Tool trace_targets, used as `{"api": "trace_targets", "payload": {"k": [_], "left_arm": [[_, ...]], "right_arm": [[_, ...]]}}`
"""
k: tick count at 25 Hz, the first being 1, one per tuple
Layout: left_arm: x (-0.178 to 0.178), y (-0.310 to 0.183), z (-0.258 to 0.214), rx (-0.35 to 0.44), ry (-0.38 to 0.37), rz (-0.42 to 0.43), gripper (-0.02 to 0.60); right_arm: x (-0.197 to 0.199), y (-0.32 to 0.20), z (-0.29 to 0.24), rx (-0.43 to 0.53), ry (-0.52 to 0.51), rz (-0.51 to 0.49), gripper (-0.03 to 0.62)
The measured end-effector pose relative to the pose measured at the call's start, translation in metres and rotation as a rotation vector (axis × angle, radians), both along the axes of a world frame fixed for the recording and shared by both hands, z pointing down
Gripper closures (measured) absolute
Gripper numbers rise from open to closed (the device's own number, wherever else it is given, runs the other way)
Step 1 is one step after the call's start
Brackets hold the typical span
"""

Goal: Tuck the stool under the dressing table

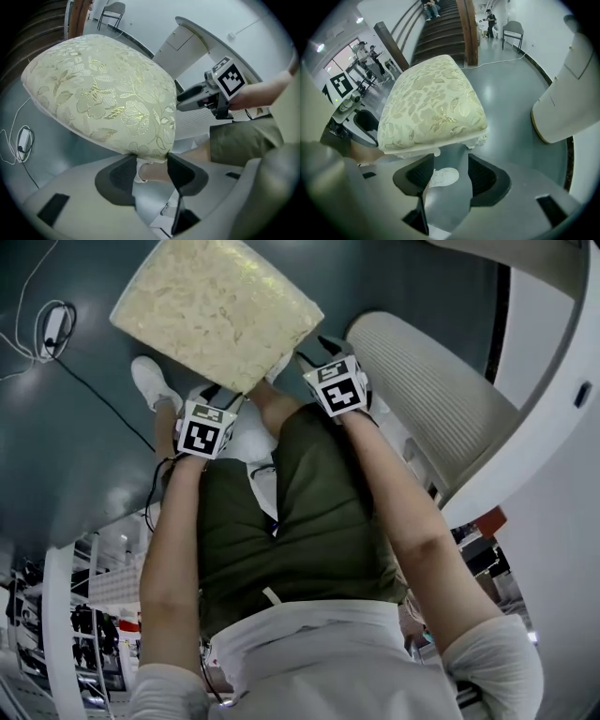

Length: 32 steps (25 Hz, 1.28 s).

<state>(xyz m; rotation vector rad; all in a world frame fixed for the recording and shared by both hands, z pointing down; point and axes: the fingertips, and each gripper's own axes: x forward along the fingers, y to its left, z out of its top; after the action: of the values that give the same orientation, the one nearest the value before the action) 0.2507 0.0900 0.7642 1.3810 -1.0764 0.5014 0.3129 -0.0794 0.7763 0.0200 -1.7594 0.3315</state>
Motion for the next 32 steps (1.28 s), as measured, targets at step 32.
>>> {"api": "trace_targets", "payload": {"k": [32], "left_arm": [[-0.015, -0.106, -0.006, -0.005, -0.070, -0.009, 0.565]], "right_arm": [[0.037, -0.007, -0.028, -0.048, -0.042, 0.172, 0.356]]}}
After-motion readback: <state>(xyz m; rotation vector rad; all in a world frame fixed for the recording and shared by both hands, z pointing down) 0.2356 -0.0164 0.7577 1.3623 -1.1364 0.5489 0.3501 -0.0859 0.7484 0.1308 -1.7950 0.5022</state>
